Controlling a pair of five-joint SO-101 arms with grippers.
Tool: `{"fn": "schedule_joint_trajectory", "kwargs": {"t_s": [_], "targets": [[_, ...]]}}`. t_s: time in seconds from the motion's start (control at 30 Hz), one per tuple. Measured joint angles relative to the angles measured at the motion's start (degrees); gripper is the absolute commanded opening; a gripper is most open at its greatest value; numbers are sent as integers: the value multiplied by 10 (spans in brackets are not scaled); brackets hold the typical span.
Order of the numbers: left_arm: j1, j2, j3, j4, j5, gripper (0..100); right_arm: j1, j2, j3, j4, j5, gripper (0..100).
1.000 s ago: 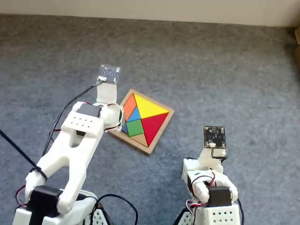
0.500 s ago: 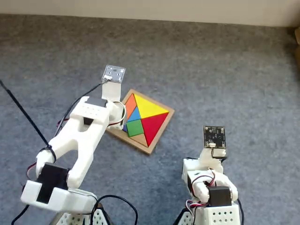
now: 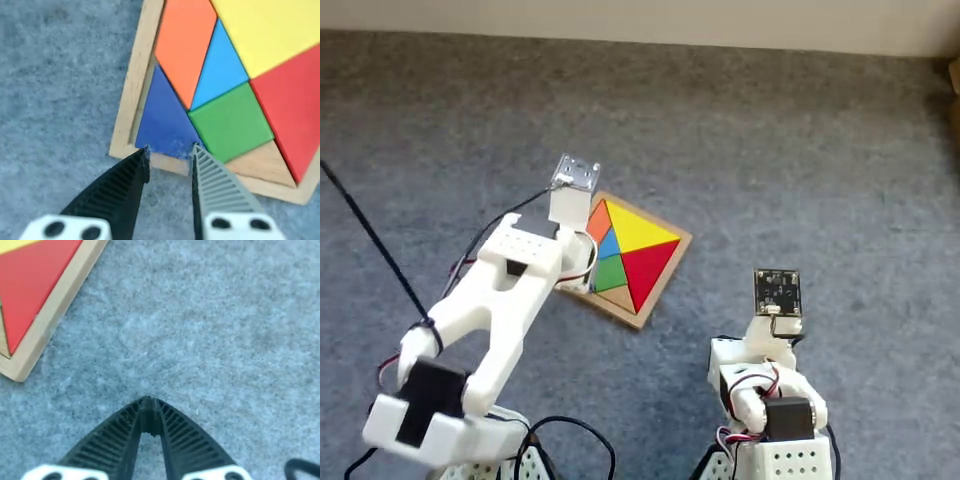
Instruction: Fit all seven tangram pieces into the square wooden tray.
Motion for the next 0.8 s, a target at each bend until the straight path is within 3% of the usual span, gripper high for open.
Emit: {"fn": "schedule_joint_trajectory", "kwargs": {"t_s": [0.23, 0.6, 0.8], "targets": [[-30, -129, 66, -9, 0, 140, 0, 0, 0, 0, 0, 7], [-39, -402, 256, -101, -5, 139, 0, 0, 0, 0, 0, 7], [-37, -521, 322, -105, -47, 139, 0, 0, 0, 0, 0, 7]]}}
